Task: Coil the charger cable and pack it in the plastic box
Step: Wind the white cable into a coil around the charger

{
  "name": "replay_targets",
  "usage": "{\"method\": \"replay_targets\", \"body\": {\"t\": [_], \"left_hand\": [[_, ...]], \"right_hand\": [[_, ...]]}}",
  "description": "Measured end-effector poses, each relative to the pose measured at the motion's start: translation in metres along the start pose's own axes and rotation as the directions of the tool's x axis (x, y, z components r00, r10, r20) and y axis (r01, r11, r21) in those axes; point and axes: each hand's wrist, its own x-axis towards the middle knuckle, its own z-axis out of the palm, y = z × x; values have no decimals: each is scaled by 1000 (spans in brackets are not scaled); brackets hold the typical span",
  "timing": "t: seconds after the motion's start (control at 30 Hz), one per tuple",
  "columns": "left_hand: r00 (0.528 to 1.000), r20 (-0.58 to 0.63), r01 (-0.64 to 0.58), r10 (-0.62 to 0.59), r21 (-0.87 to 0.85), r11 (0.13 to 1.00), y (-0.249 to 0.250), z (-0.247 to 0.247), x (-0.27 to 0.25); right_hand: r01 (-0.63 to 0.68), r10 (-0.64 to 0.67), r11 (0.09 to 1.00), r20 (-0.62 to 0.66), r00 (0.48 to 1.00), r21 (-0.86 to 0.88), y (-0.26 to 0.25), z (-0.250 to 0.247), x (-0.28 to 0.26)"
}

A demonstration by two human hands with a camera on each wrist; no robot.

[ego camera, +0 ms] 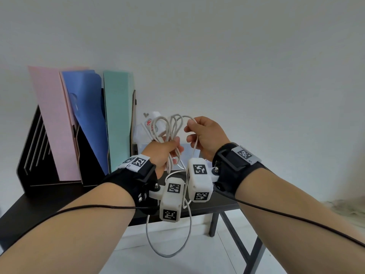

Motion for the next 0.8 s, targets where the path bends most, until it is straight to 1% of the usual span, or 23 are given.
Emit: {"method": "replay_targets", "body": {"t": [0.1,0.17,0.23,0.3,0.37,0.5,0.57,0.67,0.7,0.8], "left_hand": [[999,-35,-39,34,-142,989,8,-2,3],[995,-76,-83,69,-193,978,13,-2,6],[989,-104,-126,104,-228,965,20,-1,7],[985,-115,-156,129,-273,949,26,1,7],[983,-119,-172,142,-308,936,31,1,8],[979,-103,-202,176,-376,904,40,2,8],[977,-99,-213,188,-410,887,46,2,6],[976,-111,-219,189,-468,856,58,0,3],[974,-121,-225,190,-481,847,61,-2,4],[972,-159,-231,175,-476,849,67,-13,5]], "right_hand": [[-6,5,994,-5,1000,-113,7,-5,-3],[-17,23,982,33,999,-186,13,-6,-5],[-36,53,977,76,996,-209,17,-7,-7],[-41,73,968,123,990,-249,20,-6,-10],[-39,97,944,162,982,-329,24,-4,-11],[-24,114,887,170,979,-461,32,2,-11],[-6,115,839,166,979,-544,35,5,-12],[1,129,686,123,984,-728,42,7,-10],[-13,134,651,98,986,-759,44,5,-10],[-51,127,618,35,991,-785,49,0,-8]]}}
